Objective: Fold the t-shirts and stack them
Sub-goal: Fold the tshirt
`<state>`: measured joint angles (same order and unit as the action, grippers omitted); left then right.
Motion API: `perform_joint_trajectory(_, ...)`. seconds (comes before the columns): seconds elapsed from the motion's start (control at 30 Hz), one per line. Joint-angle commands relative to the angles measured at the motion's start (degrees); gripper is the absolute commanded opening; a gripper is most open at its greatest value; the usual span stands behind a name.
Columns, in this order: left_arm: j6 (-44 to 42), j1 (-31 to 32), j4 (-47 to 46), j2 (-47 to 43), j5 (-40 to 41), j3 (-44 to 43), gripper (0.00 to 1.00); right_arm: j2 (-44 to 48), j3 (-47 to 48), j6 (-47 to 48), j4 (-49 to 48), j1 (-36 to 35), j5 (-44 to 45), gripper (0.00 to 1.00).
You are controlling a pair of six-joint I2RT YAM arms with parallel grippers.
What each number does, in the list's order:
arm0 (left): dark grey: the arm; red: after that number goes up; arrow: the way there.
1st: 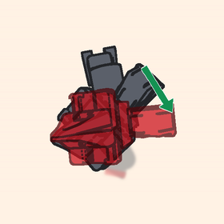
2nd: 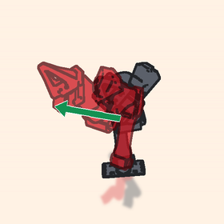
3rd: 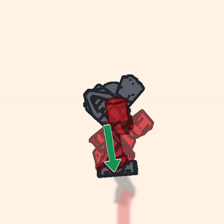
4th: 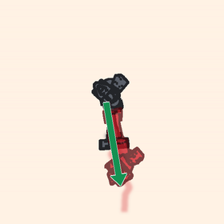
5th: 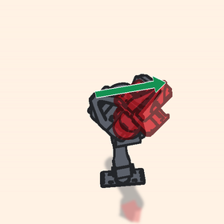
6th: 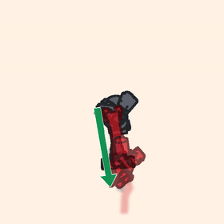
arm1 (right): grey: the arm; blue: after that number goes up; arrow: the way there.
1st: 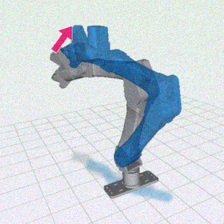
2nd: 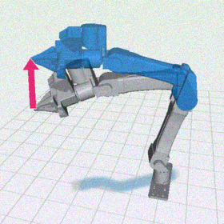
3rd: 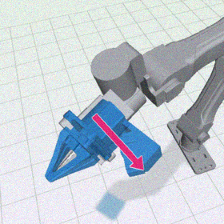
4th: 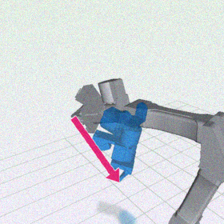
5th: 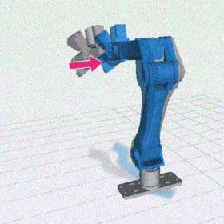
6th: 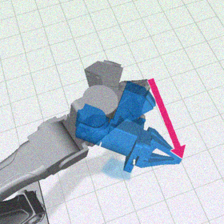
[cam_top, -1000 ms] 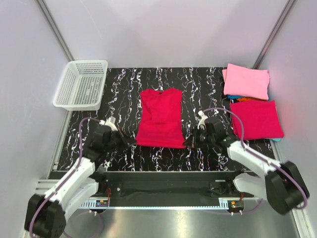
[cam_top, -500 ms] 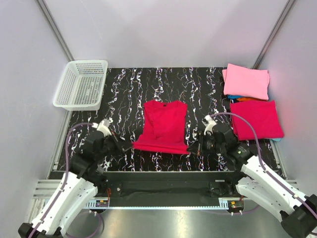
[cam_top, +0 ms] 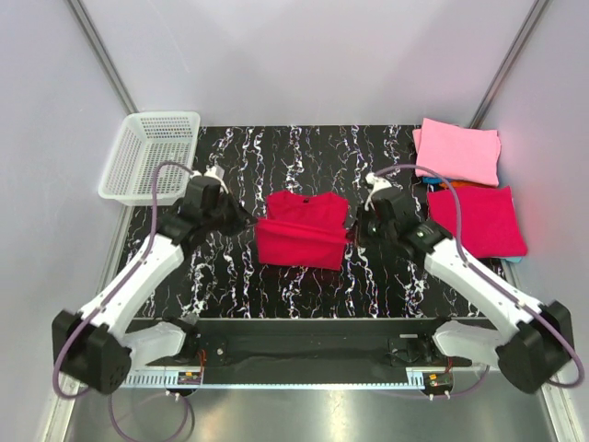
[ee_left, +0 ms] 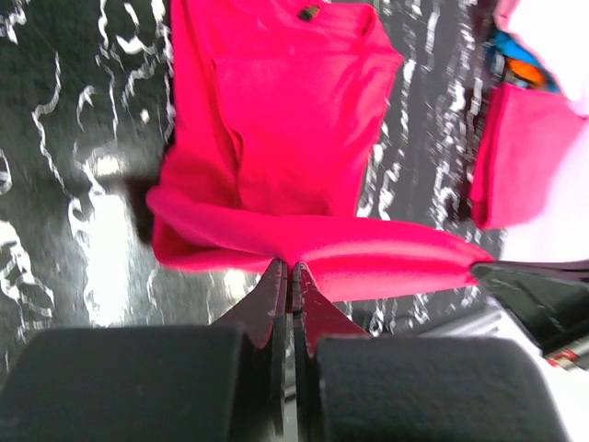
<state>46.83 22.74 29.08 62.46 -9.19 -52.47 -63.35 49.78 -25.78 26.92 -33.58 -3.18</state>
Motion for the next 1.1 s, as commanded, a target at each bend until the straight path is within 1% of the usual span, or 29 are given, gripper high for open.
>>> perform_joint_trajectory(0.0,-2.79,-0.59,-5.00,5.46,3.65,-5.36,0.00,-6.31,5.85,5.47,-1.33,2.29,6.70,0.00)
perform_joint_trajectory(0.03,-2.97,-0.59,-5.35,8.35,3.57,-6.93,0.00,-7.74,7.51,6.26,-1.69,2.73,7.04,0.00)
perform_joint_trajectory(0.13,-3.76,-0.68,-6.93,13.29,3.57,-10.63,0.00,-12.75,9.63,7.84,-4.06,5.10,6.09,0.00)
perform_joint_trajectory(0.17,-4.11,-0.68,-7.37,16.79,3.39,-11.77,0.00,-13.89,11.03,8.11,-4.50,5.63,5.99,0.00)
perform_joint_trajectory(0.3,-5.34,-0.86,-7.55,25.15,3.56,-18.88,0.00,-21.18,14.64,9.43,-6.69,8.35,4.85,0.00)
perform_joint_trajectory(0.47,-5.96,-1.73,-7.55,32.19,4.97,-24.52,0.00,-28.65,19.47,10.75,-9.69,10.11,2.05,0.00)
perform_joint_trajectory(0.57,-5.87,-2.61,-7.55,36.32,5.59,-27.24,0.00,-35.85,23.69,11.28,-10.48,11.43,0.28,0.00)
perform_joint_trajectory(0.67,-6.13,-3.49,-7.90,40.10,5.50,-29.53,0.00,-40.78,27.91,11.80,-10.92,12.31,-1.04,0.00)
perform_joint_trajectory(0.8,-8.06,-4.90,-9.56,46.43,2.44,-34.00,0.00,-45.79,32.74,12.16,-11.36,13.63,-0.42,0.00)
perform_joint_trajectory(0.83,-8.59,-5.16,-10.09,49.49,1.81,-35.15,0.03,-46.85,34.66,12.07,-11.45,13.89,0.10,0.00)
perform_joint_trajectory(0.87,-9.03,-5.60,-10.18,50.73,1.63,-36.20,0.08,-48.78,35.64,11.98,-11.62,14.24,0.63,0.00)
perform_joint_trajectory(0.9,-9.82,-5.95,-10.36,51.70,2.07,-37.78,0.14,-49.75,36.61,11.89,-11.88,14.51,0.89,0.22)
perform_joint_trajectory(0.93,-10.26,-6.30,-11.14,52.67,2.07,-38.41,0.28,-50.46,38.27,11.81,-12.15,14.68,1.59,0.29)
perform_joint_trajectory(0.97,-10.61,-6.92,-11.76,53.12,2.51,-38.67,0.35,-51.51,38.81,11.72,-12.33,14.95,1.95,0.32)
perform_joint_trajectory(1.0,-10.97,-7.18,-12.64,52.77,2.95,-37.89,0.39,-51.61,39.08,11.63,-13.55,15.30,2.82,0.39)
perform_joint_trajectory(1.03,-11.40,-7.27,-15.43,52.16,3.30,-37.01,0.46,-51.61,39.08,11.46,-14.25,15.39,2.83,0.42)
perform_joint_trajectory(1.07,-11.58,-7.45,-16.68,50.24,3.74,-36.14,0.49,-51.35,39.08,11.28,-15.30,15.74,2.92,0.43)
